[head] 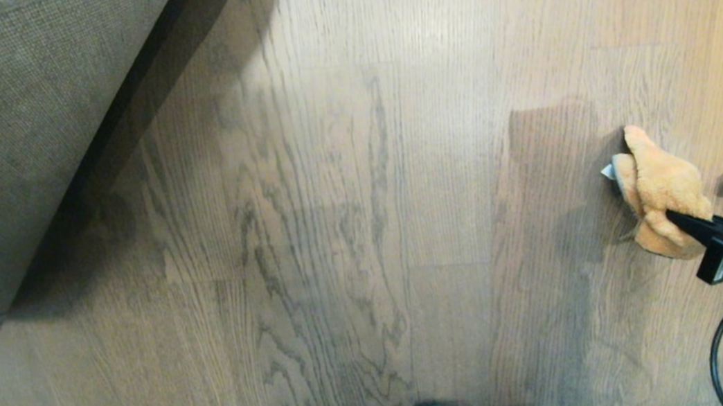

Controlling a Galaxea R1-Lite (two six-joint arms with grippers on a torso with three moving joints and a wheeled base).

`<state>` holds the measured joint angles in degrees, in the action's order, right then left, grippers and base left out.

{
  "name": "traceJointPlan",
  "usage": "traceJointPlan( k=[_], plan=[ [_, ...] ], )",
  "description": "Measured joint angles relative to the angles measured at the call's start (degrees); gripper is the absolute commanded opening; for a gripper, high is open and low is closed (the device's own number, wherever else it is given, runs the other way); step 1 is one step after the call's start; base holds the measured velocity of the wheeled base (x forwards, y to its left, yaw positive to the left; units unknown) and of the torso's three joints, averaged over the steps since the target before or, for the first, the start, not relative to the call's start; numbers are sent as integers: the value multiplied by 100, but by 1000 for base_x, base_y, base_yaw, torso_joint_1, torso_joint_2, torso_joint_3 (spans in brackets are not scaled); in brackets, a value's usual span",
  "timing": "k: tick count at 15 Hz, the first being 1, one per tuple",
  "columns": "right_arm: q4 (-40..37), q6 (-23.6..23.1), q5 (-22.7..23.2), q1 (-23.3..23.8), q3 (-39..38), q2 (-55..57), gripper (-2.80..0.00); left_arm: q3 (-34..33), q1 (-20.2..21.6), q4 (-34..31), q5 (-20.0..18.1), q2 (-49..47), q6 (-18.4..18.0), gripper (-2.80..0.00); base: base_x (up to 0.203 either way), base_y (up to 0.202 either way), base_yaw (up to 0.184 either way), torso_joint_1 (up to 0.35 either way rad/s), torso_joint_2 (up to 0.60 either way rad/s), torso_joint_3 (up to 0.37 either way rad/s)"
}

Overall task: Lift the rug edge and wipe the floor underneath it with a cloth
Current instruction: Pick up the rag, then wipe the floor under the carpet with a rag

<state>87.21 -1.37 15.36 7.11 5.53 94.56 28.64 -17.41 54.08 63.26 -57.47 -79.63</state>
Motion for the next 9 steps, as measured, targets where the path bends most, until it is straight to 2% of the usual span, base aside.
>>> traceJointPlan(
  k=[5, 7, 9],
  plan=[
    [0, 0, -1, 0, -12, 0, -280, -5, 0, -1, 10, -2, -2, -280, 0, 0, 0, 0, 0, 0],
    [-2, 0, -6, 5, -24, 0, -280, -3, 0, 11, 11, -2, 0, -280, 4, 90, -7, 1, 2, 1],
    [-2, -1, -1, 2, -22, 0, -280, -5, 5, 16, 7, -2, 0, -280, 1, 186, -4, 1, 4, 1]
  ],
)
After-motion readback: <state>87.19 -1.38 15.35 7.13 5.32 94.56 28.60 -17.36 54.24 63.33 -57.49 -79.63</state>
